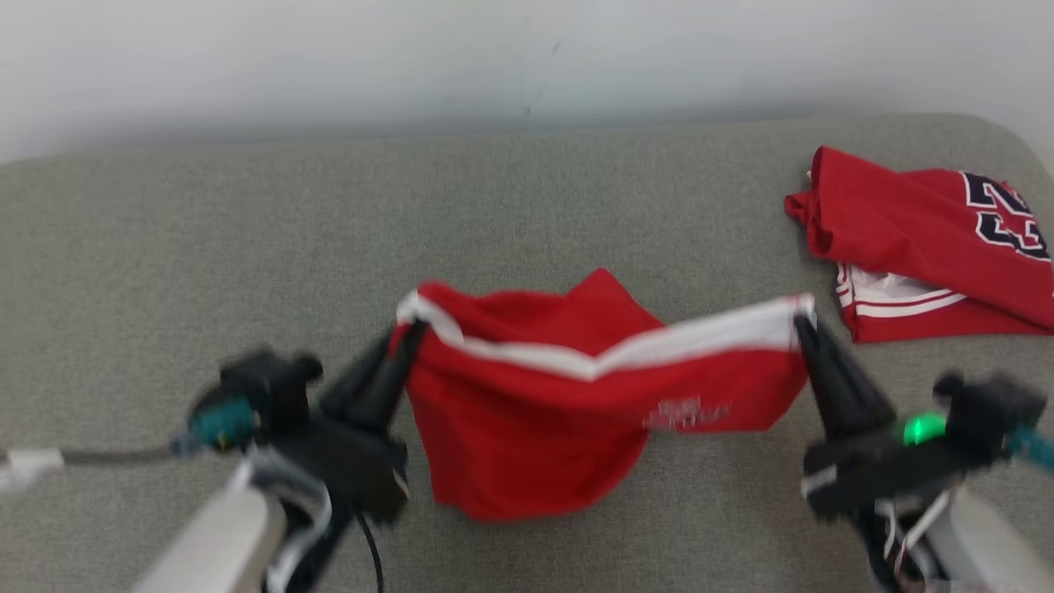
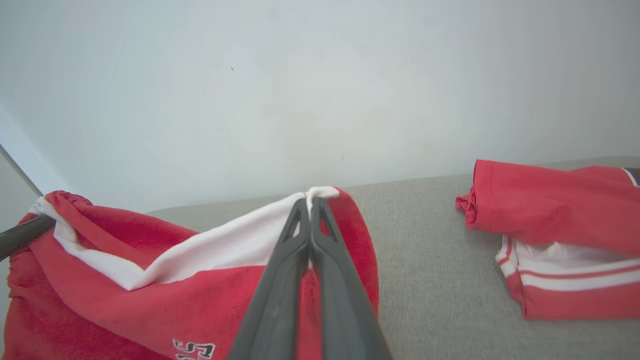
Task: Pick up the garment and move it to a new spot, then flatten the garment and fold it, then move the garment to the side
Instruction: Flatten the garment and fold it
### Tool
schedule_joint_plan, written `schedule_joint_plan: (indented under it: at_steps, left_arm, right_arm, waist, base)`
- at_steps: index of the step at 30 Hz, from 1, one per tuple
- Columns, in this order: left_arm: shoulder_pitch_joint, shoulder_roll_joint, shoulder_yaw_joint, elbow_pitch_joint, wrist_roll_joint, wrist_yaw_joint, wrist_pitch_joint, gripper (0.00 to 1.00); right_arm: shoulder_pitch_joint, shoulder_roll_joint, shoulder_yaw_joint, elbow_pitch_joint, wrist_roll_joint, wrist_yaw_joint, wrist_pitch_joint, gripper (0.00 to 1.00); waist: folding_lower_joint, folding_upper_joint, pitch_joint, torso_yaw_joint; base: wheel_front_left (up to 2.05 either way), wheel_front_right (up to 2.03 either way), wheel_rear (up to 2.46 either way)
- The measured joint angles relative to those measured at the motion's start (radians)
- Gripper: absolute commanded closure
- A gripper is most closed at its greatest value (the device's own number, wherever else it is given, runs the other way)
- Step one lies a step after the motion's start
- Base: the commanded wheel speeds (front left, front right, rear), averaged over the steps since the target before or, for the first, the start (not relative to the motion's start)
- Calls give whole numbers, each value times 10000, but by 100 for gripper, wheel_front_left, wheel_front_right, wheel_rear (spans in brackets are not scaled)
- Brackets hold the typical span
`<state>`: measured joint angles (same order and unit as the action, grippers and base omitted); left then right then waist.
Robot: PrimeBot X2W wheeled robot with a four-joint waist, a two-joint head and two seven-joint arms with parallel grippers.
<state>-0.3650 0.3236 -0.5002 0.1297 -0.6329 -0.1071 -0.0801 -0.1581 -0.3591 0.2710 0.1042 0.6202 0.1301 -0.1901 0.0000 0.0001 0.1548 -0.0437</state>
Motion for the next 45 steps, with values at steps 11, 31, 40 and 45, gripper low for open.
schedule_joint_plan:
  at_steps: [11, 31, 40, 45]
  left_arm:
    - [-7661, 736, -673, 1791, -1250, -228, 2092, 100]
    - [-14839, 288, -3045, 5960, -2794, -242, 111, 100]
    - [-13587, 779, -4080, 5666, -3582, -244, -1210, 100]
    - [-11451, 1319, -4125, 4938, -3894, -244, -1712, 100]
  right_arm:
    - [-8002, -414, 272, 2798, 1524, 0, 780, 100]
    - [-15257, -558, 2219, 6213, 2155, 0, -38, 100]
    - [-14201, -1168, 3444, 5350, 3053, 0, -614, 100]
    - [-12071, -1707, 3741, 4192, 3549, 0, -702, 100]
  waist:
    - [3, 1, 1753, -112]
    - [2, 2, 4320, -19]
    - [-1, 1, 3931, -50]
    - [-2, 0, 3250, -77]
  base:
    - [0, 0, 0]
    - [0, 0, 0]
    - [0, 0, 0]
    - [0, 0, 0]
